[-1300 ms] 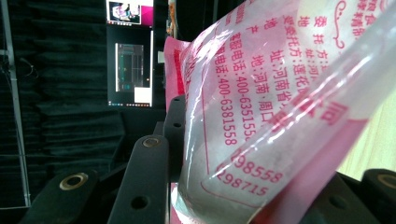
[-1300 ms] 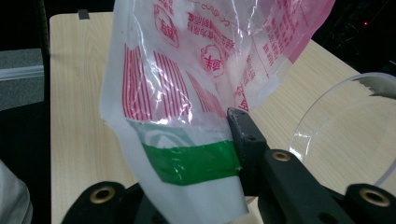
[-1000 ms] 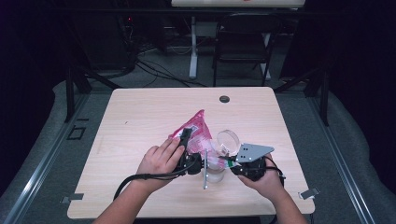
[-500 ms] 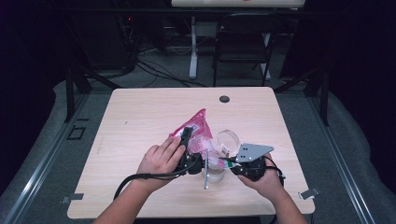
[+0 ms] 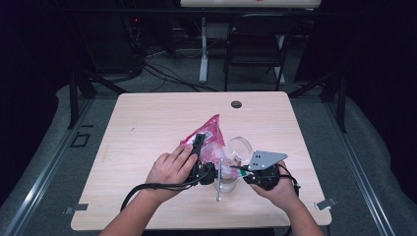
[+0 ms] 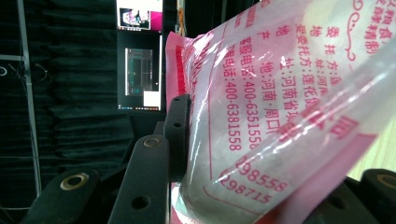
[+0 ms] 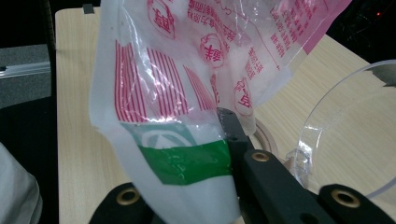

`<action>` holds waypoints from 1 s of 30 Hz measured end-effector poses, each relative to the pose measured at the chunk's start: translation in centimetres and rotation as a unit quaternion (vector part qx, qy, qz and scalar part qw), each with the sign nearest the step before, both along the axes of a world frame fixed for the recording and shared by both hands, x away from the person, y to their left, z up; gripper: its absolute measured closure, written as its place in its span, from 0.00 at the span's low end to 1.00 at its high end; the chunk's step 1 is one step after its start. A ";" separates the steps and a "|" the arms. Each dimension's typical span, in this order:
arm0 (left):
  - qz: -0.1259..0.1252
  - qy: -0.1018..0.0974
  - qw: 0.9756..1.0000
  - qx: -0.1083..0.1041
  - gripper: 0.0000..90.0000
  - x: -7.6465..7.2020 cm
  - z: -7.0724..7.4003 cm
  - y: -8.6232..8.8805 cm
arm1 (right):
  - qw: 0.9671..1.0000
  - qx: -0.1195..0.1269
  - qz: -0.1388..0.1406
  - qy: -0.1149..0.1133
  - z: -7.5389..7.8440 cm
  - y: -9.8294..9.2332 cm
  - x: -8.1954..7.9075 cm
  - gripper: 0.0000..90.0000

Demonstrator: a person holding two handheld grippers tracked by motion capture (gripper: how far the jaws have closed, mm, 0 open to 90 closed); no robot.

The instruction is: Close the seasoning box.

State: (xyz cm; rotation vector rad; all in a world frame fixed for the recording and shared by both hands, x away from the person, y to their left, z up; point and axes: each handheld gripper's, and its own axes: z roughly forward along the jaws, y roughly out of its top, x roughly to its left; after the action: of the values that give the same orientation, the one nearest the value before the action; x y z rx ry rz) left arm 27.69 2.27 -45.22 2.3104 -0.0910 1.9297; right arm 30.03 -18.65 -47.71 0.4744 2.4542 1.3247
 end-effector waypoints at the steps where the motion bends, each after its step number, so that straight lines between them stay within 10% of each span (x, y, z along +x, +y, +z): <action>1: -0.001 0.000 1.000 -0.001 0.76 0.0 0.0 0.0 | 1.000 0.002 0.000 0.001 -0.1 0.0 0.0 1.00; 30: -0.010 0.005 1.000 -0.006 0.75 -0.1 0.1 -0.1 | 1.000 -0.004 0.001 0.011 -0.5 0.2 0.2 1.00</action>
State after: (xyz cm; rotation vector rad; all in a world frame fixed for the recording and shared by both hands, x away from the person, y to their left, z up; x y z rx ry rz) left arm 27.56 2.21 -45.09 2.3019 -0.1003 1.9044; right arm 30.20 -18.44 -48.19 0.4865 2.4784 1.3171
